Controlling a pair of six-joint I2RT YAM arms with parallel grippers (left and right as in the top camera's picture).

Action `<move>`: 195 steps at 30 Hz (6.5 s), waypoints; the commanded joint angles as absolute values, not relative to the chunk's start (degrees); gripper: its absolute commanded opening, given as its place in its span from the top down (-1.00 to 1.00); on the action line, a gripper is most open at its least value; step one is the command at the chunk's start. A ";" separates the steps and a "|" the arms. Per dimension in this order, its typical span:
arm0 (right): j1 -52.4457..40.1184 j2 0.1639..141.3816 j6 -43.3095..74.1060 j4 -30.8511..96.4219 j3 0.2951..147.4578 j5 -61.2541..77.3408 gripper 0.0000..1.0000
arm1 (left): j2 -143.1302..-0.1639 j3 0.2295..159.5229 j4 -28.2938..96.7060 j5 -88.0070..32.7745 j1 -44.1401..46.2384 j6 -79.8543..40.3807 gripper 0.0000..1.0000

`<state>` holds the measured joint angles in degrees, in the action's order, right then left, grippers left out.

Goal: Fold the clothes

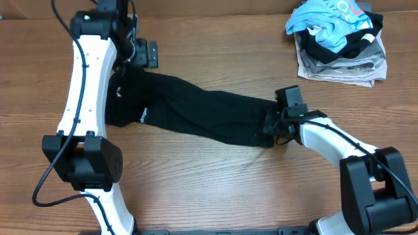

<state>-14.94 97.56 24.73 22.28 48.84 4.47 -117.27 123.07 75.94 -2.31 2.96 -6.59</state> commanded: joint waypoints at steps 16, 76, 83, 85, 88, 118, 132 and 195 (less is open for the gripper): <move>3.99 88.01 13.41 50.59 60.95 7.35 0.92 | -117.21 129.29 77.21 -2.39 1.83 -3.31 -0.99; -9.61 94.61 9.98 48.99 76.51 13.61 -1.00 | -119.72 89.86 56.73 -17.30 -4.91 21.47 -1.00; -9.63 94.61 10.02 48.75 76.49 13.65 -0.96 | -120.36 85.52 49.63 -10.90 -4.84 21.41 -1.00; -9.63 94.61 10.26 48.53 76.49 13.69 -0.89 | -121.21 85.54 49.43 -8.67 -4.80 20.34 -0.93; -9.63 94.61 10.44 48.38 76.47 13.85 -0.72 | -121.82 85.54 49.34 -8.43 -4.82 18.55 -0.51; -12.86 109.43 11.97 44.73 72.58 20.05 0.92 | -121.69 116.64 81.76 -20.60 -2.92 14.52 0.92; -15.16 118.67 12.19 41.21 72.60 24.32 0.92 | -121.71 124.90 85.76 -24.36 10.35 11.33 0.92; -14.20 110.91 9.08 45.67 76.84 18.02 -0.16 | -123.31 143.31 78.00 -20.64 3.77 -1.67 -1.00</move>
<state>-13.23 110.87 9.15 46.48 76.79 18.96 -124.14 143.46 78.04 -23.05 3.51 -3.62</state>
